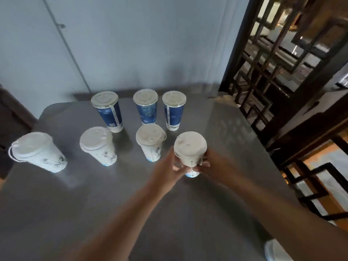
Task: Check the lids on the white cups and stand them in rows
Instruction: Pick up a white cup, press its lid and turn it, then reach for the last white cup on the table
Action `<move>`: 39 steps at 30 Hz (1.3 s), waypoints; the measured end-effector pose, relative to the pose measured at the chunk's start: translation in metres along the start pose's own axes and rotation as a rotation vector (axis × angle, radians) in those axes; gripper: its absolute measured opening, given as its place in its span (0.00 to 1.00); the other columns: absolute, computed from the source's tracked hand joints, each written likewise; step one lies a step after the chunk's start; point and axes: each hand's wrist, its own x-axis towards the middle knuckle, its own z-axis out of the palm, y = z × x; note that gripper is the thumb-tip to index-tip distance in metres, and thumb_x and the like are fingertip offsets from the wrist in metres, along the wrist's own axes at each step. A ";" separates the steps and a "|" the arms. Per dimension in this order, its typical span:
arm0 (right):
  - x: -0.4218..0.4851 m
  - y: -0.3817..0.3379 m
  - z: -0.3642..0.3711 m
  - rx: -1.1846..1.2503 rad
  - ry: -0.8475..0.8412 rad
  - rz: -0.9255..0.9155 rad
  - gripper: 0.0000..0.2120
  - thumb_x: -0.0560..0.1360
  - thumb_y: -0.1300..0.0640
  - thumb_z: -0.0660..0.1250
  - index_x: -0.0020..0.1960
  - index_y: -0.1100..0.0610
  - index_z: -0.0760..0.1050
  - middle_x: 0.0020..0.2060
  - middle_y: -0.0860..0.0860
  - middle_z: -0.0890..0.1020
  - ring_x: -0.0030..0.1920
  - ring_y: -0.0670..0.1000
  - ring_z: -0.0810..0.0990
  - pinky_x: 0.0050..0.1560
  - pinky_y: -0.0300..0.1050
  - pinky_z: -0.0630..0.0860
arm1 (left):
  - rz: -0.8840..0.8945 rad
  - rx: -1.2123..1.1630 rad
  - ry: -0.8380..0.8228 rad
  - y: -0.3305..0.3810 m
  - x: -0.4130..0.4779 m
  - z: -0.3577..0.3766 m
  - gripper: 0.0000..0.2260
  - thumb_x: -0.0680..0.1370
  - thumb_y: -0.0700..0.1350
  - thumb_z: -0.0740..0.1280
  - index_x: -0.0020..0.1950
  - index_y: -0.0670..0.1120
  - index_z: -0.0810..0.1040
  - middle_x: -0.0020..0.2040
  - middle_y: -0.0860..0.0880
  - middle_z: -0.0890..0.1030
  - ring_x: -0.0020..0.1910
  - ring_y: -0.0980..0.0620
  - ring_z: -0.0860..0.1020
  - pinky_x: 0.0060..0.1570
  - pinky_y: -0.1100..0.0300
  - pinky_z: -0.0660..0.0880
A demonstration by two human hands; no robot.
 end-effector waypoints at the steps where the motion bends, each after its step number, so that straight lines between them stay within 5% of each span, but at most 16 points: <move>1: 0.008 0.007 0.000 -0.024 0.017 -0.018 0.29 0.69 0.50 0.76 0.66 0.52 0.69 0.54 0.44 0.80 0.53 0.45 0.80 0.52 0.37 0.74 | 0.008 0.015 0.011 -0.007 0.009 0.006 0.34 0.72 0.53 0.75 0.73 0.60 0.61 0.51 0.57 0.82 0.44 0.58 0.84 0.49 0.52 0.82; 5: 0.032 0.024 -0.009 -0.029 0.034 -0.079 0.33 0.70 0.51 0.76 0.72 0.51 0.69 0.63 0.44 0.79 0.60 0.42 0.76 0.64 0.40 0.72 | 0.081 0.098 0.071 -0.023 0.041 0.022 0.33 0.73 0.52 0.76 0.74 0.54 0.64 0.55 0.53 0.81 0.47 0.53 0.84 0.48 0.50 0.82; 7: 0.041 0.028 -0.014 0.025 0.047 -0.104 0.33 0.70 0.55 0.76 0.72 0.53 0.68 0.65 0.46 0.78 0.62 0.42 0.76 0.64 0.35 0.71 | 0.091 0.102 0.080 -0.027 0.056 0.026 0.33 0.73 0.52 0.76 0.74 0.52 0.65 0.55 0.51 0.83 0.48 0.52 0.84 0.50 0.49 0.81; 10: 0.053 0.034 -0.017 0.040 0.086 -0.119 0.34 0.70 0.57 0.77 0.73 0.54 0.68 0.65 0.48 0.79 0.63 0.47 0.77 0.66 0.43 0.72 | 0.132 0.125 0.105 -0.028 0.072 0.030 0.33 0.74 0.52 0.75 0.75 0.52 0.64 0.59 0.49 0.83 0.52 0.49 0.84 0.54 0.51 0.80; 21: 0.079 0.059 -0.007 0.109 0.087 -0.066 0.34 0.69 0.59 0.76 0.72 0.51 0.67 0.55 0.43 0.81 0.51 0.42 0.82 0.53 0.32 0.76 | 0.066 0.031 0.138 -0.044 0.088 0.044 0.31 0.72 0.57 0.73 0.72 0.59 0.64 0.59 0.55 0.82 0.52 0.56 0.84 0.52 0.57 0.82; 25: 0.073 0.066 -0.004 0.174 0.074 -0.001 0.28 0.71 0.63 0.74 0.68 0.54 0.70 0.55 0.50 0.82 0.54 0.50 0.83 0.54 0.40 0.79 | -0.027 -0.063 0.102 -0.047 0.080 0.049 0.31 0.71 0.53 0.75 0.71 0.54 0.67 0.59 0.53 0.82 0.55 0.55 0.83 0.55 0.48 0.82; 33: -0.009 0.065 -0.050 -0.002 0.148 0.139 0.15 0.74 0.61 0.71 0.60 0.61 0.77 0.52 0.58 0.84 0.52 0.56 0.82 0.54 0.43 0.76 | -0.021 0.358 0.032 -0.005 0.012 0.066 0.24 0.76 0.51 0.73 0.69 0.46 0.73 0.52 0.45 0.83 0.53 0.45 0.83 0.55 0.50 0.77; 36: -0.061 0.056 -0.077 0.025 0.153 0.141 0.13 0.75 0.59 0.70 0.58 0.62 0.78 0.52 0.59 0.83 0.51 0.54 0.81 0.46 0.31 0.73 | 0.070 0.385 -0.051 0.032 -0.020 0.081 0.21 0.76 0.49 0.73 0.66 0.44 0.76 0.54 0.44 0.83 0.54 0.44 0.82 0.53 0.53 0.75; 39: -0.119 0.047 -0.098 0.061 0.199 0.158 0.13 0.75 0.54 0.70 0.58 0.57 0.79 0.50 0.54 0.84 0.52 0.52 0.82 0.52 0.41 0.76 | 0.113 0.366 -0.186 0.060 -0.051 0.102 0.23 0.76 0.49 0.74 0.68 0.44 0.75 0.60 0.45 0.81 0.52 0.46 0.82 0.52 0.58 0.73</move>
